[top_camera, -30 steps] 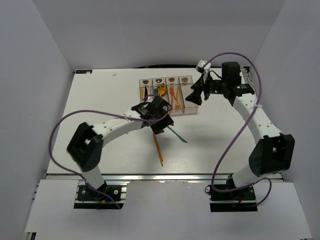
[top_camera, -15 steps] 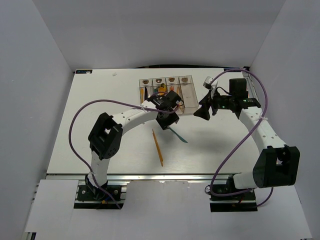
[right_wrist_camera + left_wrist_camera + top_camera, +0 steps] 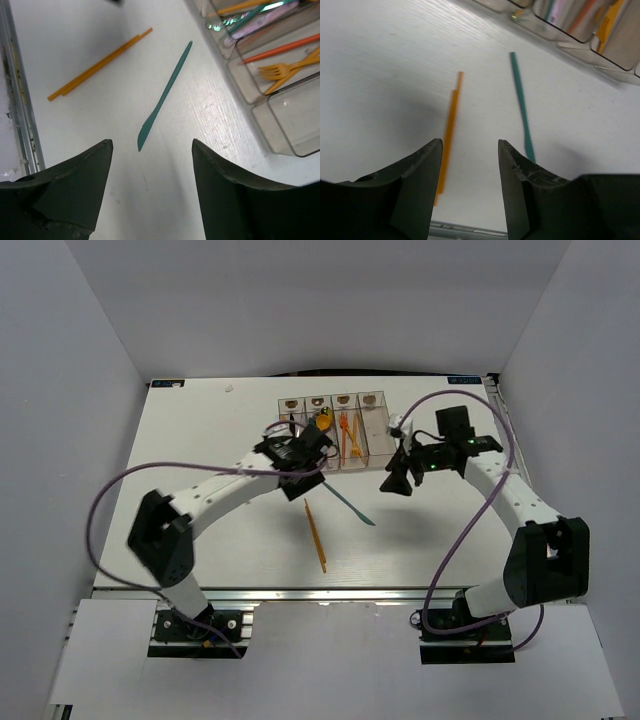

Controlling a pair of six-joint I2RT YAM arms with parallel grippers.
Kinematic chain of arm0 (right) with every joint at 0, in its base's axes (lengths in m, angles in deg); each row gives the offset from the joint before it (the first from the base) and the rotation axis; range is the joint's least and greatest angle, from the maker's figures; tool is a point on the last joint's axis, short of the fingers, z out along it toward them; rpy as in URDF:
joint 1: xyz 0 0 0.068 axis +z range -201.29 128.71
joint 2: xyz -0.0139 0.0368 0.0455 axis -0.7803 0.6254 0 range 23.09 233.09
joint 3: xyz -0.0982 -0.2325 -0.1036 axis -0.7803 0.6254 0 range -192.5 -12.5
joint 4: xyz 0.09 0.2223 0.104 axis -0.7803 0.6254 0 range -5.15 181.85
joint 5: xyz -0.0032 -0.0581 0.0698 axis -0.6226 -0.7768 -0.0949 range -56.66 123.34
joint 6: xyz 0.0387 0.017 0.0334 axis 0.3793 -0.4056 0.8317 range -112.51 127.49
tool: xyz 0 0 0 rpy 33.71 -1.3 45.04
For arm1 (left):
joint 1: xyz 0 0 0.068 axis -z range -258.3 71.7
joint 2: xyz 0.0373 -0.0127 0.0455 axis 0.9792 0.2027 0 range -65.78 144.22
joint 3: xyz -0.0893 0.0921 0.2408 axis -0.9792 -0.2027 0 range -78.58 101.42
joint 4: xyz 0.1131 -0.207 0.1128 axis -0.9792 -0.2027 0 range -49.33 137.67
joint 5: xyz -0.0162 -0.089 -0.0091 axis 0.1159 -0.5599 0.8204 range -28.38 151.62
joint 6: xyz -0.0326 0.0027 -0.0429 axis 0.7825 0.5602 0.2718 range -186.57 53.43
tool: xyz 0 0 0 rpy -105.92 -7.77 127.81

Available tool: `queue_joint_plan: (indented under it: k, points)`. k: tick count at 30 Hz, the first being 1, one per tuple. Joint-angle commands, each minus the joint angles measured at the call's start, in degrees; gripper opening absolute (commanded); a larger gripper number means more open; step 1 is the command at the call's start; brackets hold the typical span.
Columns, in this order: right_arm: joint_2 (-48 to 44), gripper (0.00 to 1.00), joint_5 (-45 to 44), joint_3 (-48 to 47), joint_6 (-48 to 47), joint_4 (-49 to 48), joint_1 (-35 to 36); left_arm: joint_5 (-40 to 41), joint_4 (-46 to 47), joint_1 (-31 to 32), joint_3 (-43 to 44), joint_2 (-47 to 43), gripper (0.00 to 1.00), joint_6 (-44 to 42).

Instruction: Sort the eating utensils into containers

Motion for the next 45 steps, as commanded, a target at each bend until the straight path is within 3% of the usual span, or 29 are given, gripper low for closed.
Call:
queue_joint_plan:
  k: [1,8,15,19,24,31,34,40,45]
  points:
    - [1.8,0.70,-11.0,1.6,1.9,0.1,6.5,4.9,-1.9,-2.3,-7.7,-13.2,0.60,-2.4]
    - [7.6,0.78,-34.4,3.1,14.6,-8.6,19.7,4.9,-1.4,-3.8,-26.5,-34.6,0.70,-0.5]
    - [17.7,0.80,-42.3,-2.5,21.5,-12.1,24.3,5.4,-1.5,-4.2,-36.7,-51.1,0.70,3.5]
    - [23.3,0.78,-43.2,-5.3,23.1,-12.0,25.7,5.0,-1.6,-4.2,-39.3,-54.1,0.70,4.6]
    - [24.7,0.64,-44.8,-4.2,24.6,-14.1,28.2,4.3,-1.8,-4.2,-39.8,-53.8,0.70,5.0]
    - [24.6,0.14,-46.2,0.8,25.2,-16.1,29.4,4.3,-1.8,-4.2,-40.0,-53.9,0.70,5.2]
    - [23.9,0.00,-44.8,2.7,24.7,-16.1,29.4,4.3,-1.8,-4.2,-40.3,-53.9,0.70,5.4]
    - [20.9,0.00,-37.8,2.3,21.1,-13.8,29.3,4.3,-1.7,-4.2,-40.0,-53.0,0.71,5.3]
    - [15.9,0.00,-26.9,-5.3,17.2,-9.1,29.3,4.1,-1.3,-4.2,-40.2,-52.8,0.71,5.4]
